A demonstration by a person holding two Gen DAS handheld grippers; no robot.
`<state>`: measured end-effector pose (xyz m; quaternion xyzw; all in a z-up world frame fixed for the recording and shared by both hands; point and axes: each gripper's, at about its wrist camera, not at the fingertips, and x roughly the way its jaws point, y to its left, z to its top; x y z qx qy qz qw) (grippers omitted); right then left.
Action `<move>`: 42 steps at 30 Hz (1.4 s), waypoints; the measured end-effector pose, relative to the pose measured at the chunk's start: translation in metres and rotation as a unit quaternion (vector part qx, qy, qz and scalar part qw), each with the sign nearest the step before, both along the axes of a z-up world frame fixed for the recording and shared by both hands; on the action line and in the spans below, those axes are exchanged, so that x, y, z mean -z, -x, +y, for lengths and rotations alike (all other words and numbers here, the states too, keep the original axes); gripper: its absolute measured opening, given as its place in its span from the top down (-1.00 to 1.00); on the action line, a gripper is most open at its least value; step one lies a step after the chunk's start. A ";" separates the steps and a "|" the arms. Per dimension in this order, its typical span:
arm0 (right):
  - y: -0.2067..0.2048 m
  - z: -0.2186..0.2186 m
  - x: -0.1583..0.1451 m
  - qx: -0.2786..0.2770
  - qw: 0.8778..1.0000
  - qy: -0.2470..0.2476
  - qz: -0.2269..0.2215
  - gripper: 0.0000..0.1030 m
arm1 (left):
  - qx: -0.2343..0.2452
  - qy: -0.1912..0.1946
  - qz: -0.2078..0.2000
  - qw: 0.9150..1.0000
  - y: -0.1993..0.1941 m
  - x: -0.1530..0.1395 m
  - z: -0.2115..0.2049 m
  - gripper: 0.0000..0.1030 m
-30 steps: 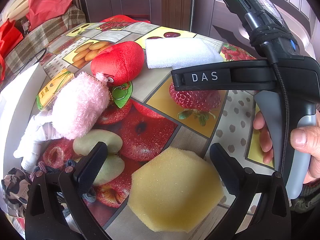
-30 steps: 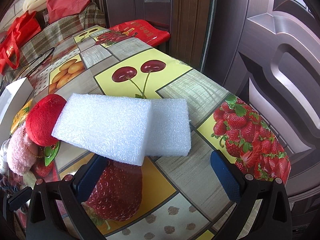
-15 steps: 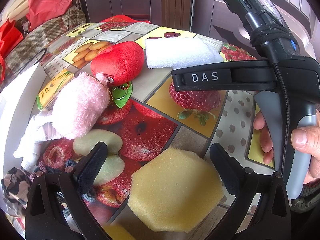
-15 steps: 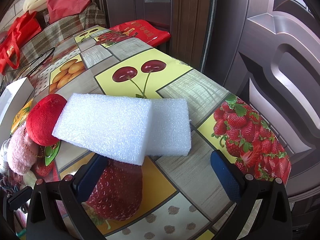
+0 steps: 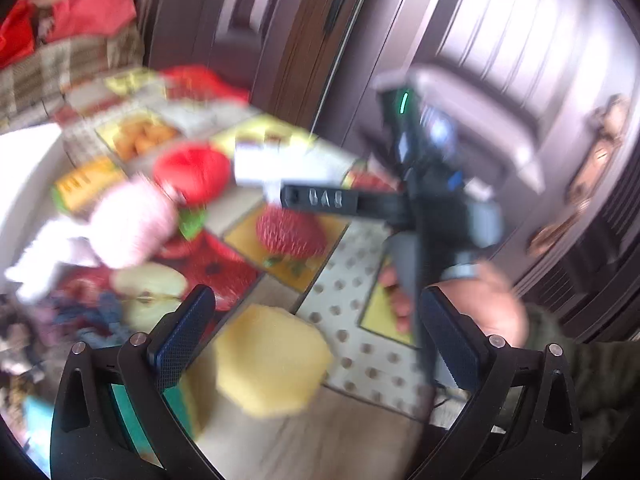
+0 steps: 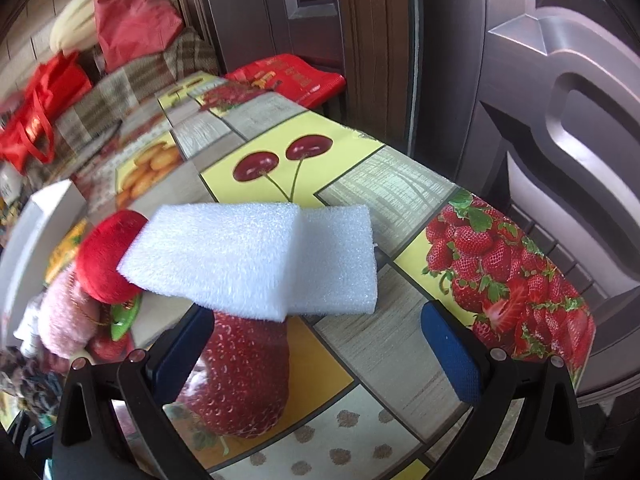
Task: Organize soft objects
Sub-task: 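Grasp the blue-green tissue pack with the left gripper while the right gripper grasps a white foam block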
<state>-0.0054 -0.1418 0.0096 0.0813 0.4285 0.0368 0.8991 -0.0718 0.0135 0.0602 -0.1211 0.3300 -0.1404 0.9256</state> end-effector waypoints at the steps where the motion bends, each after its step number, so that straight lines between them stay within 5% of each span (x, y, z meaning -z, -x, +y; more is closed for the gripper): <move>1: 0.004 -0.004 -0.003 -0.013 1.000 -0.021 -0.011 -1.00 | -0.007 0.004 -0.020 1.000 0.015 -0.009 0.009 -0.99; 4: 0.015 -0.012 -0.018 -0.050 0.995 -0.054 -0.064 -1.00 | -0.063 -0.015 -0.057 0.996 0.055 -0.023 0.047 -0.99; 7: 0.026 -0.016 -0.038 -0.117 0.979 -0.058 -0.153 -1.00 | -0.124 -0.078 -0.032 0.989 0.082 -0.017 0.081 -0.99; 9: 0.021 -0.018 -0.043 -0.171 0.969 -0.066 -0.165 -1.00 | -0.160 -0.116 -0.008 0.980 0.094 -0.007 0.094 -0.99; 11: 0.013 -0.018 -0.046 -0.204 0.966 -0.059 -0.146 -1.00 | -0.164 -0.114 0.008 0.980 0.100 0.004 0.101 -0.99; 15: 0.008 0.008 -0.046 -0.272 0.952 0.034 -0.139 -1.00 | -0.127 -0.104 0.039 0.986 0.092 0.025 0.092 -0.99; 18: -0.004 0.029 -0.035 -0.325 0.931 0.109 -0.125 -1.00 | -0.131 -0.134 0.065 0.980 0.078 0.038 0.082 -0.99; 22: -0.014 0.054 -0.024 -0.382 0.896 0.194 -0.113 -0.99 | -0.138 -0.121 0.087 0.979 0.068 0.046 0.087 -0.97; 28: -0.020 0.075 -0.002 -0.404 0.866 0.277 -0.098 -0.89 | -0.138 -0.130 0.101 0.977 0.063 0.046 0.086 -0.90; 30: -0.020 0.073 -0.002 -0.404 0.868 0.272 -0.097 -0.41 | -0.138 -0.130 0.101 0.977 0.065 0.047 0.086 -0.76; 31: -0.021 0.071 -0.004 -0.401 0.873 0.262 -0.093 -0.15 | -0.138 -0.128 0.101 0.977 0.066 0.047 0.087 -0.45; 35: -0.017 0.061 -0.016 -0.384 0.885 0.235 -0.118 -0.13 | -0.134 -0.125 0.092 0.979 0.071 0.044 0.087 -0.41; 42: 0.015 0.034 -0.068 -0.336 0.909 0.134 -0.207 -0.13 | -0.183 -0.141 -0.003 0.973 0.105 0.015 0.086 -0.41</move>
